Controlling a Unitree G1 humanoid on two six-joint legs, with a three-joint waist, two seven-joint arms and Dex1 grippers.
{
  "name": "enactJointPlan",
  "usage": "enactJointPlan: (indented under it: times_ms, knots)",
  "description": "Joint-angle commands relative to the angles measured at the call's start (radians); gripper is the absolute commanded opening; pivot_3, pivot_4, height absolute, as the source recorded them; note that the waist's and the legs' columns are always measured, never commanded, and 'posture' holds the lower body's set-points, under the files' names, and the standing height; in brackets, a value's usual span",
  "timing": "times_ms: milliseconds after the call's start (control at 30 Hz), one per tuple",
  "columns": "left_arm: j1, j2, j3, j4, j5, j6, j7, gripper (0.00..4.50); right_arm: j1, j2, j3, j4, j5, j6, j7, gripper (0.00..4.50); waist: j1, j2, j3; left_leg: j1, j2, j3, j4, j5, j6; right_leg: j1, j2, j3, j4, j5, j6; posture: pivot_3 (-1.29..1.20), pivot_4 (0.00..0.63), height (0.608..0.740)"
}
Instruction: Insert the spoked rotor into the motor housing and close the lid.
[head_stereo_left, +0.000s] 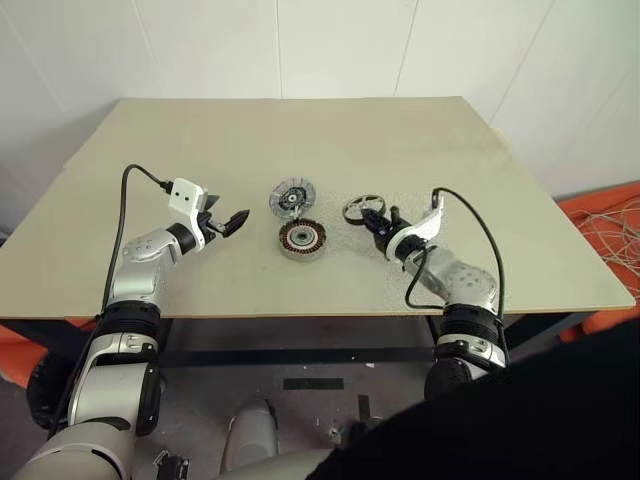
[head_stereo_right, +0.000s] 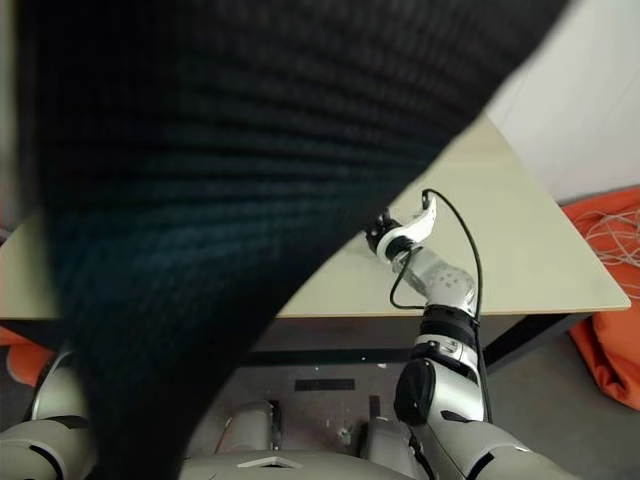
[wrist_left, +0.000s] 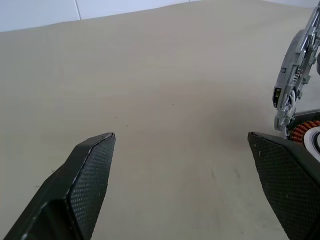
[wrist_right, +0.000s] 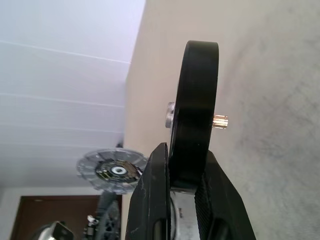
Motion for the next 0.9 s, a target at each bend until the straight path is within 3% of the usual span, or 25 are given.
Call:
enactJointPlan:
  times_ms: [33,267,467,700,900]
  knots:
    - [-0.025,0.002,0.006,-0.028,-0.026,0.021,-0.015,4.5,-0.022,0.007,-0.014,-0.099,0.11,0.051,-0.036,0.33,0.0,0.0,0.0,0.0,0.0,0.0,0.0,0.0,0.0,0.0,0.0,0.0,0.0,0.0,0.0,0.0,0.0,0.74]
    - [-0.017,0.018,0.005,-0.072,-0.076,0.157,-0.076,4.5,0.07,-0.005,0.039,-0.23,0.305,0.281,-0.077,0.33,0.002,0.0,0.0,-0.001,0.0,0.0,0.0,0.0,0.0,-0.001,0.0,0.0,0.0,0.0,0.0,0.0,0.0,0.74]
    - [-0.021,0.054,0.006,-0.118,-0.119,0.329,-0.122,4.5,0.098,-0.008,0.064,-0.259,0.426,0.333,-0.15,0.33,0.002,0.0,0.0,-0.001,0.0,0.0,0.0,0.0,-0.001,-0.001,0.0,0.0,0.0,0.0,0.0,0.0,0.0,0.74]
    - [-0.01,0.091,-0.02,-0.191,-0.168,0.502,-0.206,4.5,0.083,0.016,0.129,-0.228,0.427,0.288,-0.164,0.33,0.002,0.0,0.0,-0.003,0.0,0.0,-0.001,0.001,-0.001,-0.003,0.0,0.0,0.0,0.0,0.0,0.0,0.0,0.74]
    - [0.006,0.113,-0.033,-0.228,-0.161,0.521,-0.216,4.5,0.063,0.045,0.188,-0.166,0.392,0.248,-0.133,0.33,0.002,0.0,0.0,-0.004,0.0,0.0,-0.001,0.001,-0.002,-0.004,0.0,0.0,0.0,0.0,0.0,0.0,0.0,0.74]
